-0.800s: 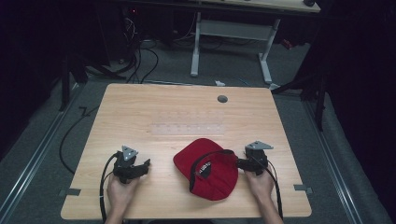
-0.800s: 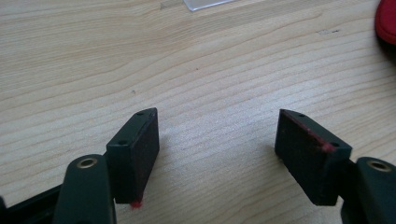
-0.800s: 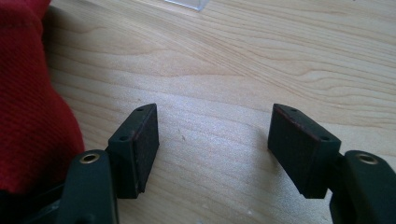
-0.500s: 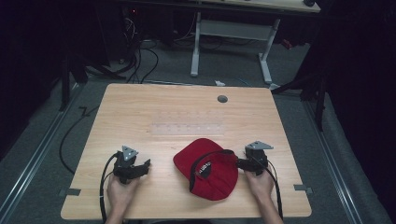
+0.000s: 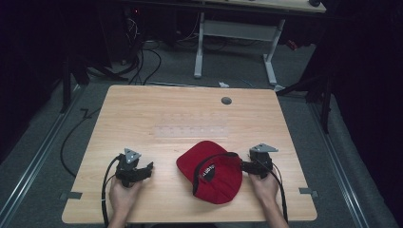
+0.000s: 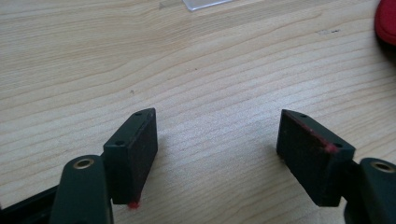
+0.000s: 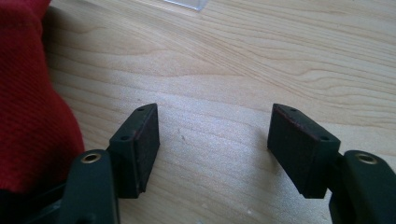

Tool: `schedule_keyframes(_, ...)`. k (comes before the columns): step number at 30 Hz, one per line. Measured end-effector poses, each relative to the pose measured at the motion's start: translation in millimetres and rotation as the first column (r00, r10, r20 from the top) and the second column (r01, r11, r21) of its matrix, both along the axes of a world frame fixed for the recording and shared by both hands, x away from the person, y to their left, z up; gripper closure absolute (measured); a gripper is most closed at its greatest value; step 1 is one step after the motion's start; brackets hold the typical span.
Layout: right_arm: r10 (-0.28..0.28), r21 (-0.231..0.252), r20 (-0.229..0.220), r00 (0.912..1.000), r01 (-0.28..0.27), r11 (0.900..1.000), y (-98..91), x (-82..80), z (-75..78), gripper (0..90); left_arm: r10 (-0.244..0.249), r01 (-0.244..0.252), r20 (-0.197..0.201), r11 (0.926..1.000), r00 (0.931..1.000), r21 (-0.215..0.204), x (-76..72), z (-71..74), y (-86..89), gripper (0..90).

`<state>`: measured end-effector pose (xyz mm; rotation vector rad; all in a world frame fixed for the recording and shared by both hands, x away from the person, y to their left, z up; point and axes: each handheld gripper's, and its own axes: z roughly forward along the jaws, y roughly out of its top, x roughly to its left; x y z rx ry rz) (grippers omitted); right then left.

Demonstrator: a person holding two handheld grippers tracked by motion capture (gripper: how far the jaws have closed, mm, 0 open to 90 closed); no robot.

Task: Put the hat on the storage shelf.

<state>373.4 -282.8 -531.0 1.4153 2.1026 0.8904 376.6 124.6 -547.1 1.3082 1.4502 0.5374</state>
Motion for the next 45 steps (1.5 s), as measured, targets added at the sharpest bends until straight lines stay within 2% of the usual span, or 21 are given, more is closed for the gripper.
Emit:
schedule_keyframes(16, -0.014, 0.008, 0.002, 0.9999, 0.014, 0.9999, -1.6, 0.7, 0.2, 38.2, -0.001, 0.001, -0.002, 1.0000, 1.0000, 0.002, 0.0, 0.0, -0.2, 29.0)
schedule_keyframes(21, -0.037, -0.002, 0.003, 0.9993, 0.037, 0.9993, -4.4, 1.4, 0.6, 38.3, -0.001, 0.001, -0.002, 1.0000, 1.0000, 0.002, 0.0, 0.0, -0.2, 28.9)
schedule_keyframes(23, -0.065, 0.027, -0.010, 0.9979, 0.065, 0.9975, -9.4, 0.8, 1.5, 38.7, -0.001, 0.001, -0.003, 1.0000, 1.0000, 0.003, 0.2, 0.0, -0.2, 28.8)
schedule_keyframes(29, -0.086, 0.044, -0.010, 0.9963, 0.086, 0.9953, -17.1, -4.3, 1.8, 39.4, 0.003, -0.003, -0.003, 1.0000, 1.0000, 0.004, 0.3, 0.0, -0.6, 28.7)
schedule_keyframes(37, -0.080, 0.119, 0.046, 0.9958, 0.074, 0.9901, -30.7, -19.0, 13.2, 39.4, 0.002, -0.002, -0.004, 1.0000, 1.0000, 0.004, 0.3, 0.0, -0.8, 28.1)
schedule_keyframes(39, -0.068, 0.149, 0.071, 0.9951, 0.057, 0.9871, -32.4, -26.7, 20.9, 39.6, 0.002, -0.002, -0.004, 1.0000, 1.0000, 0.004, 0.3, 0.0, -0.8, 28.1)
schedule_keyframes(42, -0.061, 0.144, 0.085, 0.9945, 0.048, 0.9883, -31.3, -31.9, 25.4, 40.0, 0.002, -0.002, -0.003, 1.0000, 1.0000, 0.004, 0.3, 0.0, -0.9, 28.1)
schedule_keyframes(44, -0.036, 0.130, 0.094, 0.9949, 0.023, 0.9912, -30.6, -39.1, 31.5, 40.9, 0.002, -0.002, -0.003, 1.0000, 1.0000, 0.004, 0.3, 0.0, -0.9, 28.1)
schedule_keyframes(45, -0.031, 0.139, 0.092, 0.9953, 0.018, 0.9901, -30.1, -41.9, 33.6, 41.0, 0.002, -0.002, -0.004, 1.0000, 1.0000, 0.003, 0.3, 0.0, -0.9, 28.1)
